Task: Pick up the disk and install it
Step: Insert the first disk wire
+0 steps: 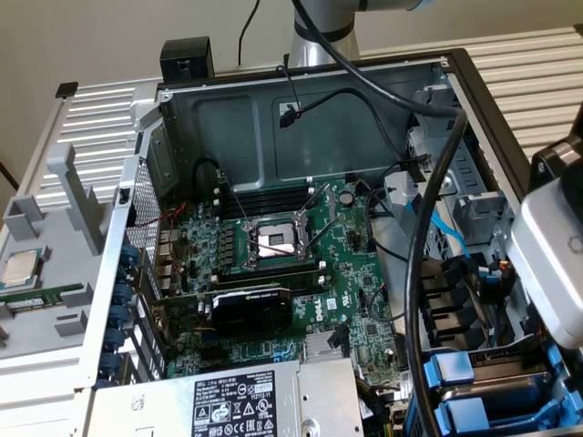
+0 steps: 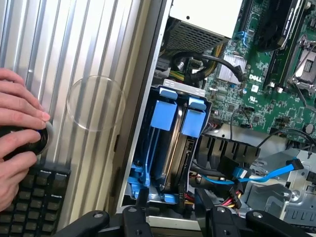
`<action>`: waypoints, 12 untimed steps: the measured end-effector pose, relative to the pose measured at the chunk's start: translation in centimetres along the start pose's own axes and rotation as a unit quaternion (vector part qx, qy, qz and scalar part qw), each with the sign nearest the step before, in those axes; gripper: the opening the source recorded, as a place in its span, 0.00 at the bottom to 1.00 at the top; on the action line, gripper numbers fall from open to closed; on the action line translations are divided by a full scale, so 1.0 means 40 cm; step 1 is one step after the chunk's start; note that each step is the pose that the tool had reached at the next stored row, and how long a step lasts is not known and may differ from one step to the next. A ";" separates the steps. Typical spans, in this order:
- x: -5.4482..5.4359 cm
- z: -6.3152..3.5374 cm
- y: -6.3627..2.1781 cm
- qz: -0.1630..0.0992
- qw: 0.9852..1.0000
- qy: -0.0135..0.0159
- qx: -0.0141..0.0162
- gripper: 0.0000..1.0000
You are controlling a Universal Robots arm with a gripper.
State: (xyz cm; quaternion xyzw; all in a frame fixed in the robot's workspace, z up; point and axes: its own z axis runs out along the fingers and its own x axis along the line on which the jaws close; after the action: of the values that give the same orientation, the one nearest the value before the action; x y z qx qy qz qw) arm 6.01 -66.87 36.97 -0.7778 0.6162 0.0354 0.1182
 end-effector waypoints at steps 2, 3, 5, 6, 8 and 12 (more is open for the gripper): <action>0.000 0.001 0.000 -0.001 1.000 -0.006 -0.004 0.49; 0.000 0.001 0.000 -0.001 1.000 -0.007 -0.005 0.49; 0.000 0.001 0.000 -0.001 1.000 -0.009 -0.006 0.49; 0.001 0.002 -0.002 -0.001 1.000 -0.010 -0.006 0.49; 0.002 0.002 -0.006 -0.001 1.000 -0.012 -0.008 0.49; 0.005 0.006 -0.011 -0.001 1.000 -0.024 -0.010 0.49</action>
State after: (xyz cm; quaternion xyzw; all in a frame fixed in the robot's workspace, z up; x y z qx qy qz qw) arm 6.49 -66.89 36.74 -0.7786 0.6120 0.0601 0.1249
